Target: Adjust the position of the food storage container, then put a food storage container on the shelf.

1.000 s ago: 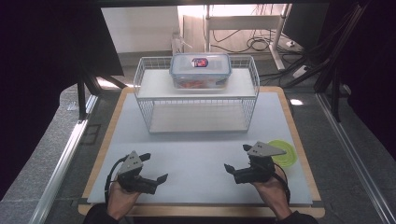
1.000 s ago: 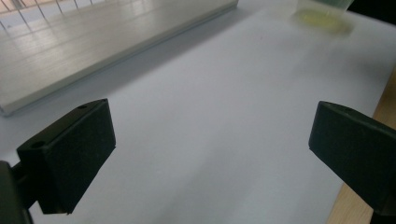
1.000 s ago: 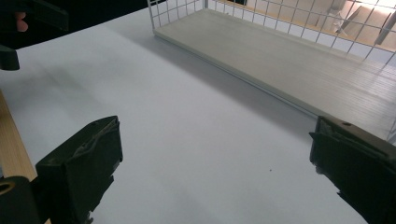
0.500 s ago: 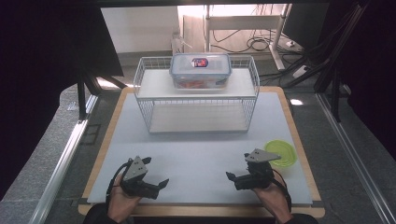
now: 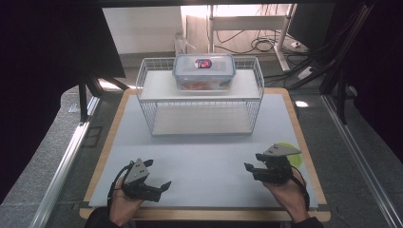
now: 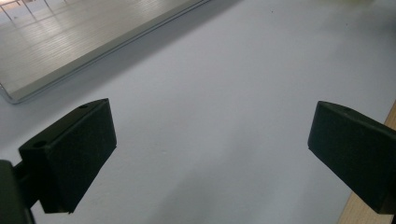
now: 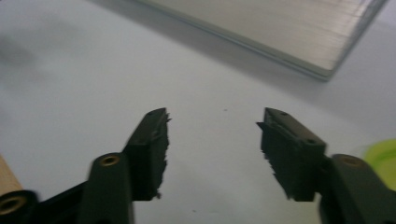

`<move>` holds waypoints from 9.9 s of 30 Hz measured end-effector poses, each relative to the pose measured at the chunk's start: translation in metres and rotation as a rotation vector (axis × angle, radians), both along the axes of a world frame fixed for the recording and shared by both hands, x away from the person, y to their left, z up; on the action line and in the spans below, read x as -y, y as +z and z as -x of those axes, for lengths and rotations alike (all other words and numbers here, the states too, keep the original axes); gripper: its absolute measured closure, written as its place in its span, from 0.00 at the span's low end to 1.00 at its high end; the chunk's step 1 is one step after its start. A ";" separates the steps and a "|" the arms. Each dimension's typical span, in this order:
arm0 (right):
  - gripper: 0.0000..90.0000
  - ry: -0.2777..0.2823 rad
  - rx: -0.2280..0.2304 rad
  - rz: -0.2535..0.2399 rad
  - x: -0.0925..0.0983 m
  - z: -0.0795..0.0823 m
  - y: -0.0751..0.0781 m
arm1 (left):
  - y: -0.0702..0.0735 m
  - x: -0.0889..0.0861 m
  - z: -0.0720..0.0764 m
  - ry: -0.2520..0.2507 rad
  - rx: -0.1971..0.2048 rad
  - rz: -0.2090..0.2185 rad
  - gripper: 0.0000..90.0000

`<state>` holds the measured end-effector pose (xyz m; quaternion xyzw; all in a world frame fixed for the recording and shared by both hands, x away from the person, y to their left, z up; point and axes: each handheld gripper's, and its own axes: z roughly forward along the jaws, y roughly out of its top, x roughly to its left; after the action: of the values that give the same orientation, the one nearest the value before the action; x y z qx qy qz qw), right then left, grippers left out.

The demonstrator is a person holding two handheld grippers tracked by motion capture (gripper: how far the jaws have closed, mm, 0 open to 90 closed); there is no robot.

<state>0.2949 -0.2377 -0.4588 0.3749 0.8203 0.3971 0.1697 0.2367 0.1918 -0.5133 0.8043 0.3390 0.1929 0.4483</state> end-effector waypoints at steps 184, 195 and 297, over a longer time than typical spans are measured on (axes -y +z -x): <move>0.20 0.024 -0.083 -0.043 -0.030 -0.014 -0.015 | -0.005 0.005 -0.002 0.004 -0.017 -0.072 0.04; 0.46 0.059 -0.224 -0.171 -0.046 -0.035 -0.016 | -0.004 0.007 0.000 -0.006 -0.004 -0.080 0.04; 0.91 0.146 -0.414 -0.579 -0.057 -0.106 0.104 | -0.004 0.009 0.000 -0.015 0.011 -0.094 0.04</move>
<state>0.4004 -0.1811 -0.3544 0.4204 0.7155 0.5396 -0.1419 0.2362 0.1830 -0.5168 0.8260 0.3209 0.2097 0.4131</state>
